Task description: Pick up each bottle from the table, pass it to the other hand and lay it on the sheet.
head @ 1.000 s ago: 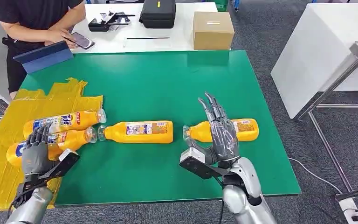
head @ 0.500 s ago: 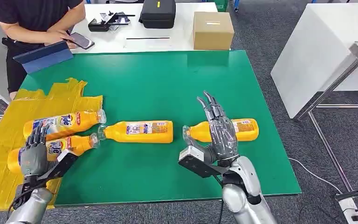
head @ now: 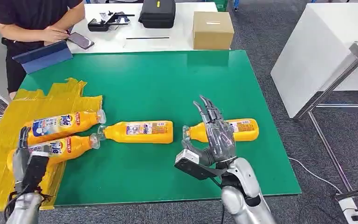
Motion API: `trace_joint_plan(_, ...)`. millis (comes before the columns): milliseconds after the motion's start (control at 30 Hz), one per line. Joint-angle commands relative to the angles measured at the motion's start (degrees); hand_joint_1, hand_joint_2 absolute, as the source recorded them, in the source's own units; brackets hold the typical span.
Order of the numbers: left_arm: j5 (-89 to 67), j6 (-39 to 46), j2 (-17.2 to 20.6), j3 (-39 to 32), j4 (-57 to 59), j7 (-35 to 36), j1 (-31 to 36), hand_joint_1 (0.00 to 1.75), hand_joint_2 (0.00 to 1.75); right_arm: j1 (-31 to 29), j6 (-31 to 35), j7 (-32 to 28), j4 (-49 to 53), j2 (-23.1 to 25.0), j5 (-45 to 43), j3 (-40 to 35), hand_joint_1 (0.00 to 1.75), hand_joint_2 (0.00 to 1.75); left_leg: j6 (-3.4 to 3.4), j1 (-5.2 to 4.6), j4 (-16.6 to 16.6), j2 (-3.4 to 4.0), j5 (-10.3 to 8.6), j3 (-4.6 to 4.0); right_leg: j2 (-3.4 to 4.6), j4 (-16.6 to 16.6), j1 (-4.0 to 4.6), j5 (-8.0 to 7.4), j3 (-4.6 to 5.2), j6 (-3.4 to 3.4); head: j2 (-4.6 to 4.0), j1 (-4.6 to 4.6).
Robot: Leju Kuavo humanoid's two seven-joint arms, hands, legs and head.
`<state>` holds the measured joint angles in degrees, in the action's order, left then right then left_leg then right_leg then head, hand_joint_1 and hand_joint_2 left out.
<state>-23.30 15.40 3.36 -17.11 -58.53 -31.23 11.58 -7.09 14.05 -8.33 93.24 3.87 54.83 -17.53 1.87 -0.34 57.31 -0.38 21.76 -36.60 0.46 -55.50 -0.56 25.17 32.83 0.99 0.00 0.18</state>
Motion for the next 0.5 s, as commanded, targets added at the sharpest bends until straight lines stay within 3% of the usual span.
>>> trace_joint_plan(33, 25.5, -16.3, -6.9, -7.0, -33.7, 1.8, -13.3, 0.00, 0.00, 5.2, 0.7, 2.6, 0.9, -3.1, 4.9, 4.8, 0.00, 0.00, -0.10, 0.06, 0.1, 0.05, 0.21, 0.20, -0.01, 0.1, 0.06, 0.14, -0.26, -0.02, 0.00, 0.04)
trace_joint_plan(133, 35.0, -23.2, -7.8, -5.1, -34.9, 5.5, -16.5, 0.00, 0.00, 8.1, 0.0, 4.3, 4.2, -3.3, 8.9, 11.1, 0.00, 0.00, -0.12, 0.00, 0.0, -0.01, 0.25, 0.26, -0.06, 0.1, 0.00, 0.19, -0.30, -0.03, 0.00, 0.02)
trace_joint_plan(233, 35.5, -24.2, -10.0, -3.1, -35.9, 3.8, -18.1, 0.00, 0.00, 11.1, -0.5, 5.0, 6.9, -3.4, 11.8, 16.9, 0.00, 0.00, -0.10, -0.04, 0.0, -0.17, 0.18, 0.22, -0.20, 0.1, -0.02, 0.18, -0.29, -0.01, 0.00, 0.00)
trace_joint_plan(267, 35.0, -24.0, -10.5, -2.4, -36.7, 3.4, -18.6, 0.00, 0.00, 11.8, -0.5, 4.5, 7.3, -3.7, 11.5, 18.1, 0.00, 1.75, -0.13, -0.03, 0.0, -0.21, 0.22, 0.28, -0.24, 0.1, -0.02, 0.22, -0.36, -0.02, 0.00, 0.00)
trace_joint_plan(300, 35.0, -23.3, -12.2, -2.2, -38.2, 2.5, -18.9, 0.00, 0.00, 12.3, -0.9, 5.0, 7.3, -3.9, 12.1, 20.3, 0.00, 1.75, -0.05, -0.02, 0.0, -0.24, 0.12, 0.07, -0.23, 0.1, 0.00, 0.14, -0.15, 0.04, 0.00, 0.00)
trace_joint_plan(500, 34.8, -22.5, -12.6, -2.2, -38.7, 2.7, -18.8, 0.00, 0.00, 11.5, -1.6, 4.9, 6.2, -3.7, 12.8, 21.1, 0.00, 1.75, -0.11, -0.05, 0.0, -0.18, 0.19, 0.19, -0.13, 0.1, -0.02, 0.19, -0.26, 0.03, 0.00, 0.02)
